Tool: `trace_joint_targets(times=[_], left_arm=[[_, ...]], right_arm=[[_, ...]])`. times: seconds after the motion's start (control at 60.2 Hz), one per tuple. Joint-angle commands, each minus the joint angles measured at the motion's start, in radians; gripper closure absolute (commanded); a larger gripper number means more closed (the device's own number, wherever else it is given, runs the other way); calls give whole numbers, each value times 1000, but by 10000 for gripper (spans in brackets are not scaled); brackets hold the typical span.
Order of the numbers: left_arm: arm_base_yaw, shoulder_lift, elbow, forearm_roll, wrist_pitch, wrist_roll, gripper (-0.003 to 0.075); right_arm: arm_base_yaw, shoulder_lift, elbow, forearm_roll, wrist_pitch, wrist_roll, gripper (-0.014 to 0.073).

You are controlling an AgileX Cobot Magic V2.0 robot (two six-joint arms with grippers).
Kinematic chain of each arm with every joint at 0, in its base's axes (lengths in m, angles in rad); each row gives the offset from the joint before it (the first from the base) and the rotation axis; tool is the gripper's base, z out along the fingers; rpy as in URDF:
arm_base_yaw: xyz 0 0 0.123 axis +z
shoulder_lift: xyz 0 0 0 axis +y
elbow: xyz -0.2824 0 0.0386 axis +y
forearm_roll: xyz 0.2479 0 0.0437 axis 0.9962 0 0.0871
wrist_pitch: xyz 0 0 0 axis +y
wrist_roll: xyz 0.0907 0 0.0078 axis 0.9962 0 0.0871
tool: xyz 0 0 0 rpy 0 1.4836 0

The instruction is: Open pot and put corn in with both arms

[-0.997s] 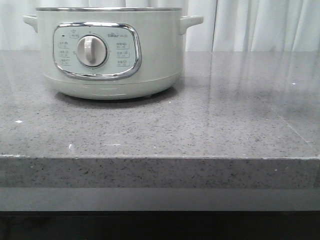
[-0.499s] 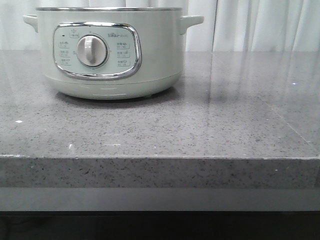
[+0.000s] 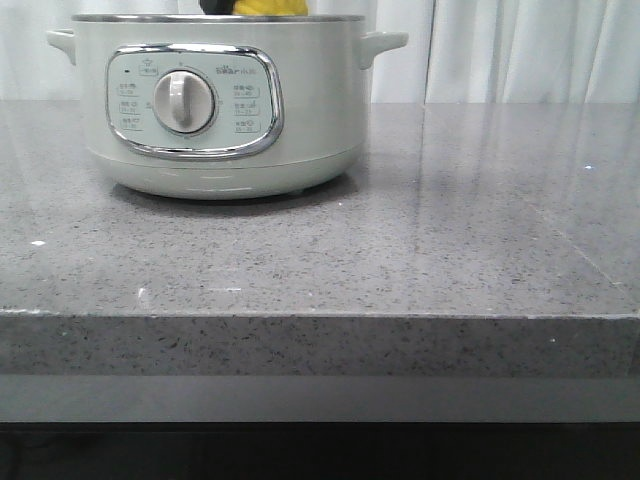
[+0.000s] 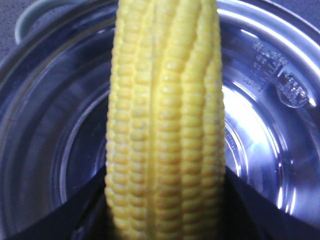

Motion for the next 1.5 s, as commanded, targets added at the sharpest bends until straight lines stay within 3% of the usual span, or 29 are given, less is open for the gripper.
trace_joint_targets(times=[0.0,0.233,0.515,0.947,1.097,1.479], left_arm=[[-1,-1,-38,-8,-143,1,513],[-1,-1,-38,-8,-143,1,513],[-1,-1,-38,-8,-143,1,513],[-1,-1,-38,-8,-143,1,513],[-1,-1,-38,-8,-143,1,513],[-1,-1,-38,-8,-143,1,513]], right_arm=[[1,-46,-37,-10,-61,-14,325],[1,-26,-37,-11,-61,-14,307],[1,-25,-37,-11,-62,-13,15],[1,-158,-54,-11,16,45,11],[1,-279,53,-11,-8,50,11],[1,-720,627,-11,-304,50,11]])
